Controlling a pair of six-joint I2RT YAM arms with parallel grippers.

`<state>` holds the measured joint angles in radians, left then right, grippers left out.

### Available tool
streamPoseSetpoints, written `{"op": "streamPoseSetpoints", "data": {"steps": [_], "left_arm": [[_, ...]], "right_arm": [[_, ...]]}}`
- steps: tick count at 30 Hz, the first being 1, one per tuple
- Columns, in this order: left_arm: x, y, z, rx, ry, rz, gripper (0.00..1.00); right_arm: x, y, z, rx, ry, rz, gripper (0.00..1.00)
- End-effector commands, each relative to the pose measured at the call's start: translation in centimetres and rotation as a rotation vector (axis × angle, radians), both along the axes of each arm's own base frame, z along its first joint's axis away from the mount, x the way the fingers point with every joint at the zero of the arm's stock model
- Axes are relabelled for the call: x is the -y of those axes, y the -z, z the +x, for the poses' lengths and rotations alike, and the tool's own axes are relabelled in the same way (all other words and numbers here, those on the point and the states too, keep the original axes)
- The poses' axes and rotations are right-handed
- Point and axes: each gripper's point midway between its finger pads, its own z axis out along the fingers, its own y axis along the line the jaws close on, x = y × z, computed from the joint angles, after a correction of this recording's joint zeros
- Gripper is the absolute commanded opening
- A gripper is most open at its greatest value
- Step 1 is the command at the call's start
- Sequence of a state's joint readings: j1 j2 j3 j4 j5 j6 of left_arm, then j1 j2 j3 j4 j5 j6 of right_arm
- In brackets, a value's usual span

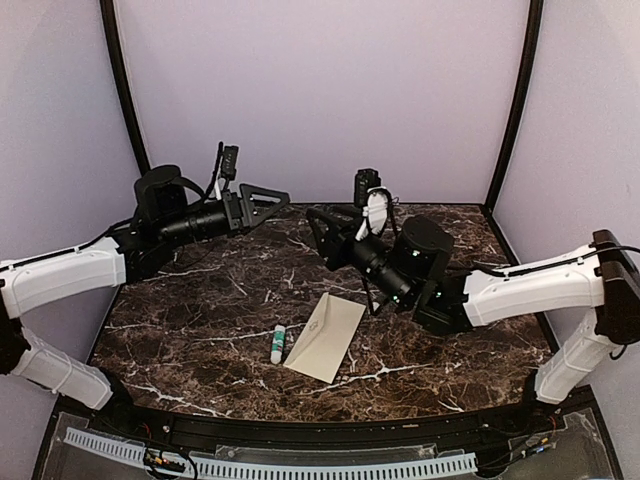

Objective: Place the letter into the envelope and seal it
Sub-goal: Seal the envelope flap on the envelope.

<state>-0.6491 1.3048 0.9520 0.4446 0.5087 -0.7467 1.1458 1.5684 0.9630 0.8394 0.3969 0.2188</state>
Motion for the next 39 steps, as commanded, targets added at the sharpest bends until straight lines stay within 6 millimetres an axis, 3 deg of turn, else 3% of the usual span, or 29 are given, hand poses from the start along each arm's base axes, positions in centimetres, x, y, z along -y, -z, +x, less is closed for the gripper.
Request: {"op": "streamPoseSetpoints", "data": {"steps": [1,5,9,12,14,18,22,26,31,34,39], "left_arm": [[-2.4,7.1,0.2,-0.038,-0.07,0.263,0.79],[-3.4,12.5,0.2,-0.159,-0.078,0.369,0.79],[-5.3,18.2,-0.2,-0.306,-0.127,0.545,0.77],[-9.4,23.3,-1.0,-0.44,-0.257,0.76,0.75],[-12.0,25.3,-1.6,-0.485,-0.341,0.859,0.75],[-16.2,27.0,-1.9,-0.547,-0.515,0.962,0.8],[-18.7,29.2,-2.9,-0.659,-0.594,1.008,0.84],[-19.6,31.2,-4.0,-0.762,-0.59,0.99,0.81],[-19.9,31.8,-4.3,-0.777,-0.583,1.007,0.8],[-20.1,32.6,-4.9,-0.801,-0.568,1.033,0.73],[-20.4,33.7,-6.0,-0.835,-0.533,1.074,0.51]], "right_arm": [[2.3,1.3,0.5,-0.09,0.052,-0.047,0.43],[2.6,5.9,0.9,-0.246,0.022,-0.175,0.48],[3.7,9.0,1.1,-0.367,0.046,-0.246,0.51],[4.8,9.7,1.0,-0.4,0.068,-0.244,0.52],[5.2,9.8,1.0,-0.407,0.069,-0.221,0.53],[5.2,9.7,0.9,-0.416,0.061,-0.185,0.54],[5.0,9.8,0.9,-0.416,0.051,-0.179,0.54],[5.5,9.5,0.8,-0.406,0.056,-0.174,0.54],[6.4,9.5,0.9,-0.409,0.071,-0.151,0.55],[6.5,9.7,0.9,-0.416,0.071,-0.146,0.55],[6.6,10.0,0.9,-0.423,0.07,-0.139,0.54]]}}
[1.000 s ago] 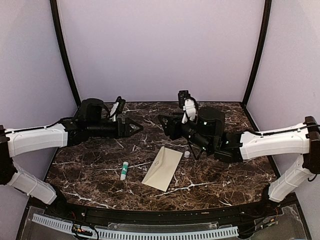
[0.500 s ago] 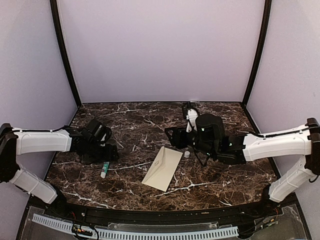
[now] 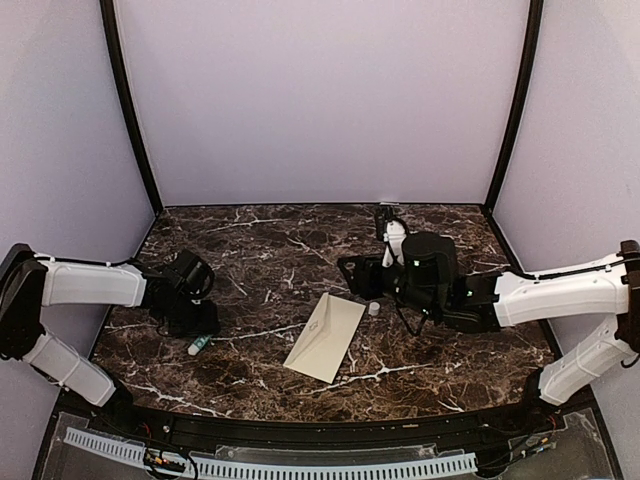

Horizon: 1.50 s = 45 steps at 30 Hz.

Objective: Place the letter into the envelope and seal it
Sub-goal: Seal the envelope flap on the envelope.

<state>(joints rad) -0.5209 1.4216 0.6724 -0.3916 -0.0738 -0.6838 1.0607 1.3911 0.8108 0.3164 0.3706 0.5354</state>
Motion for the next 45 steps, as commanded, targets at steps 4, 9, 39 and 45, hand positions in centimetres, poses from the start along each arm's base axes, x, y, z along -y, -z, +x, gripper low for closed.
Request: {"op": "streamPoseSetpoints", "data": {"steps": [4,9,39,45], "left_arm": [[-1.2,1.9,-2.6,-0.117,0.028,0.049,0.39],[-1.5,2.0,-2.9,-0.13,0.051,0.074,0.33],[6.9,-10.9,4.3,0.155,0.375,-0.265,0.06],[8.1,-14.5,5.4,0.312,0.43,-0.339,0.06]], "right_arm": [[0.2,-1.3,0.3,0.017,0.013,0.069,0.55],[0.1,-1.1,0.3,0.011,0.01,0.072,0.55],[-7.0,11.4,-1.1,-0.407,-0.247,-0.201,0.36],[-8.4,13.2,-0.9,-0.474,-0.303,-0.205,0.3]]}}
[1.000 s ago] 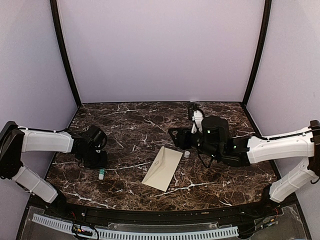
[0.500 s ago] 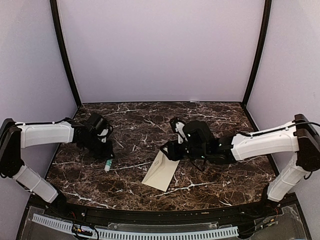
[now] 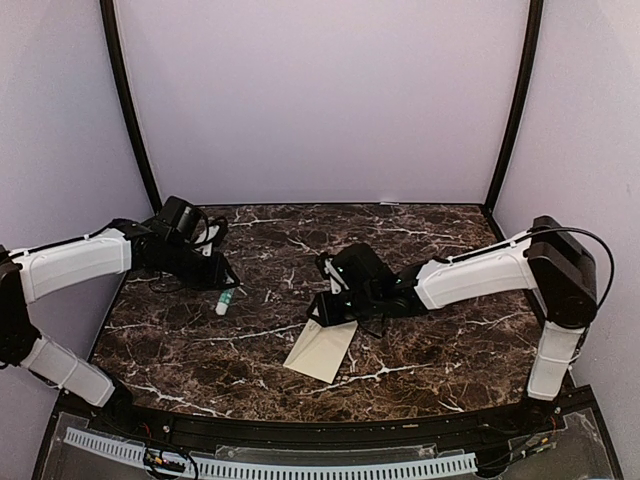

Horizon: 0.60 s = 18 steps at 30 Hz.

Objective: Place the letter into the envelope and seal it
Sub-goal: Seal the envelope flap on the envelope.

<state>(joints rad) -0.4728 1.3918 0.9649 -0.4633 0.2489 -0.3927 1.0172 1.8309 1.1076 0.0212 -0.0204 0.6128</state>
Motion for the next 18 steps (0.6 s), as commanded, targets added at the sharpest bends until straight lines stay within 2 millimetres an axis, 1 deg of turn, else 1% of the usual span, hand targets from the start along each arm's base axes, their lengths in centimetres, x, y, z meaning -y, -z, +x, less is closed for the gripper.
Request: {"op": "streamPoseSetpoints", "data": {"steps": [1,3,8,13,15,18], "left_arm": [[1.3,-4.4,1.1,0.168,0.071,-0.098,0.06],[1.3,-5.2,1.4,0.207,0.083,-0.095,0.06],[1.1,-6.6,2.2,0.278,0.089,-0.07,0.06],[1.2,-7.0,2.6,0.307,0.097,-0.074,0.06],[1.8,-7.4,2.5,0.316,0.113,-0.112,0.06],[3.5,-7.9,1.7,0.319,0.159,-0.235,0.06]], "right_arm": [[-1.4,-0.1,0.3,-0.045,-0.035,0.027,0.3],[-1.4,0.5,0.2,-0.059,-0.042,0.015,0.29],[-0.5,2.5,-0.1,-0.114,-0.031,-0.032,0.28],[0.1,4.3,-0.4,-0.157,-0.015,-0.053,0.26],[0.2,5.0,-0.5,-0.173,-0.012,-0.052,0.26],[0.5,6.2,-0.7,-0.209,-0.005,-0.05,0.25]]}}
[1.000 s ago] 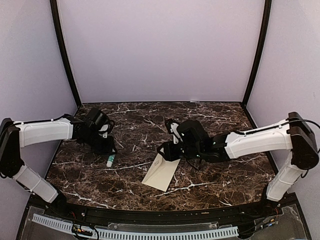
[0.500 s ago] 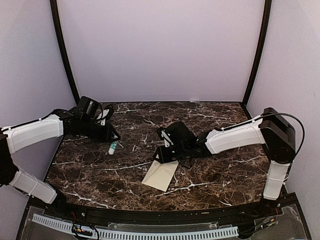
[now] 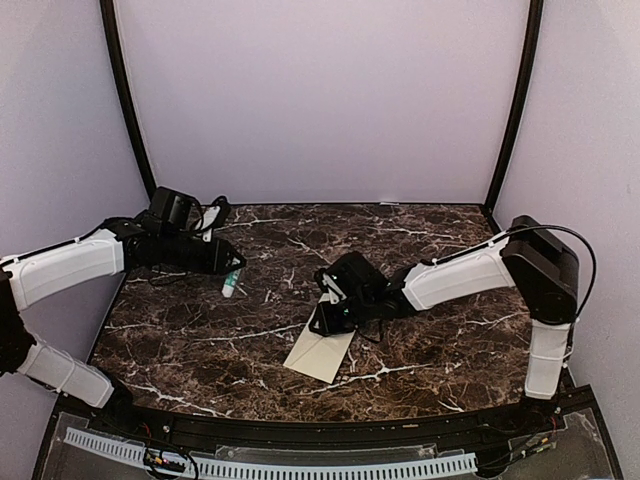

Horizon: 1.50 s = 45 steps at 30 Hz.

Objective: Place the letter into the envelope and seal it
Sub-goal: Seal the envelope flap on the envelope.

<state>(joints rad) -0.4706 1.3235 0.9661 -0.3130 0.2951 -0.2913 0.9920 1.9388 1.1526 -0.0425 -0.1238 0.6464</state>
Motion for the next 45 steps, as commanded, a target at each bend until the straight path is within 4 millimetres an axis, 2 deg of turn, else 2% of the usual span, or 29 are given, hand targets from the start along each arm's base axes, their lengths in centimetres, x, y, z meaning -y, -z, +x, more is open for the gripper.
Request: {"op": "streamPoseSetpoints", "data": {"steps": [1,7,12,15,19,21,25,28,33,34,39,45], "left_arm": [[2.1,-3.0,-0.4,0.064,0.07,-0.178,0.06],[4.7,-1.7,-1.7,0.013,0.125,-0.284,0.04],[9.1,0.0,-4.2,-0.065,0.227,-0.36,0.04],[11.4,1.8,-5.4,-0.15,0.271,-0.378,0.03],[12.5,4.3,-6.1,-0.305,0.283,-0.348,0.01],[12.4,4.6,-6.4,-0.327,0.287,-0.338,0.01],[12.0,3.9,-6.3,-0.283,0.287,-0.316,0.0],[11.5,2.5,-5.6,-0.197,0.261,-0.333,0.01],[11.6,2.8,-5.2,-0.205,0.227,-0.378,0.03],[11.8,3.0,-5.4,-0.221,0.232,-0.387,0.02],[12.1,1.4,-5.2,-0.194,0.234,-0.444,0.03],[11.6,-0.8,-5.0,-0.141,0.205,-0.472,0.03]], "right_arm": [[0.7,2.4,-0.1,-0.072,0.025,-0.001,0.25],[1.7,3.8,-0.8,-0.138,0.047,0.021,0.24],[1.6,3.7,-1.1,-0.162,0.055,0.056,0.24],[1.3,3.4,-1.0,-0.169,0.067,0.082,0.24],[1.2,2.7,-1.0,-0.167,0.066,0.102,0.24],[0.9,1.6,-1.1,-0.144,0.044,0.148,0.27],[0.5,-1.1,-1.0,-0.084,0.018,0.228,0.31],[0.9,-3.5,-0.8,-0.039,0.025,0.307,0.37],[1.9,-5.7,-0.2,-0.035,0.055,0.406,0.4],[1.8,-6.4,-0.5,-0.034,0.037,0.438,0.42],[0.6,-10.2,-2.3,-0.039,-0.086,0.601,0.52],[0.0,-13.6,-3.7,-0.015,-0.146,0.71,0.54]]}}
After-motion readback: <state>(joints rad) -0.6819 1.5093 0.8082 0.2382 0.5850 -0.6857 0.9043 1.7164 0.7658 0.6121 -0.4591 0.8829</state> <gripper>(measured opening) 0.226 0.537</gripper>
